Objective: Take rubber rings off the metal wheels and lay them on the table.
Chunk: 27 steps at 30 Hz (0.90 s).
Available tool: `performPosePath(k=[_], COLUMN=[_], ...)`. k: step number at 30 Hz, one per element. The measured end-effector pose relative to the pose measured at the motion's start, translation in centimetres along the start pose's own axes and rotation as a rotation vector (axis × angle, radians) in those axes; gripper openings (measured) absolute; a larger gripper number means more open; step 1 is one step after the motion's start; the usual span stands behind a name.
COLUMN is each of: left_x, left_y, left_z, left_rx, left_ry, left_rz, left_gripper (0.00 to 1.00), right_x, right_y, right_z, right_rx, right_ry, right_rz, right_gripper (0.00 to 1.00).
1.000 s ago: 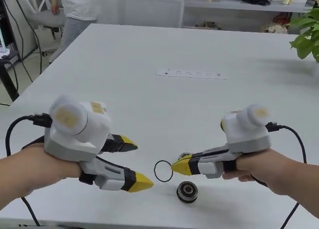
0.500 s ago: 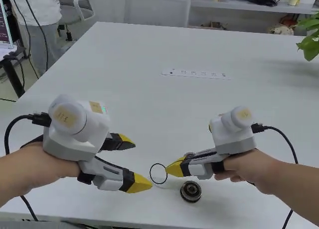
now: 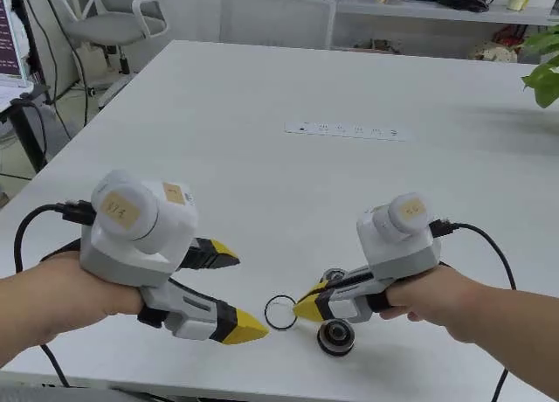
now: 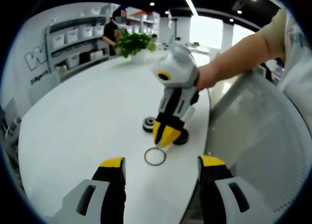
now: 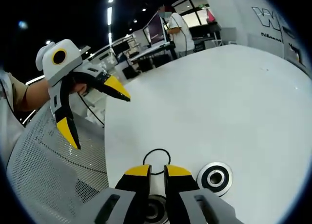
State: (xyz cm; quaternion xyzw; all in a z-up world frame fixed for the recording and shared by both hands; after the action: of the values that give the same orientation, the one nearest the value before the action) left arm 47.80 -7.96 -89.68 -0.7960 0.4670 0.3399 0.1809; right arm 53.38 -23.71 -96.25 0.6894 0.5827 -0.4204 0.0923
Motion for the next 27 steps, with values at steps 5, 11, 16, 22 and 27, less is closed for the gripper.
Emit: performPosePath(k=[5,11,16,22,27], left_x=[0.0,0.1,0.3,0.6,1.1], left_y=[0.1,0.1,0.2,0.5,0.8], left_z=[-0.3,-0.9,-1.3,-1.8,-2.3], left_rx=[0.007,0.022,0.032,0.043,0.055], left_ry=[0.000,-0.005,-0.006,-0.012,-0.013], left_rz=[0.001,0.008,0.011,0.020,0.034], left_gripper=[0.61,0.60,0.60,0.60,0.59], right_x=[-0.6,-1.7,-2.9,-4.7,-6.0], right_y=[-0.3,-0.8,-0.9,-1.0,-1.1], right_z=[-0.3,-0.8,-1.0,-0.8,-0.2], right_rx=[0.007,-0.004,0.000,-0.004,-0.012], right_ry=[0.028,0.059,0.094,0.126,0.138], right_rz=[-0.014,-0.023,-0.022,-0.018,-0.011], right_gripper=[0.11,0.13,0.14,0.16,0.16])
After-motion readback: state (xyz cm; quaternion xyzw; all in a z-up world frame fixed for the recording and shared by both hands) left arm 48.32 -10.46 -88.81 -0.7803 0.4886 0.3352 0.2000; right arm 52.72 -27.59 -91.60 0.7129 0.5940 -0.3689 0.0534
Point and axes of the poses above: the centre of the closed fingertips' face, and the gripper's own axes: x roughly forward along the fingers, y roughly to its right, z roughly out of its underside, the point moved 8 cm from there along -x, roughly backward along the fingers, and after that the axes turned 7 degrees about -y, right-handed, at the moved point
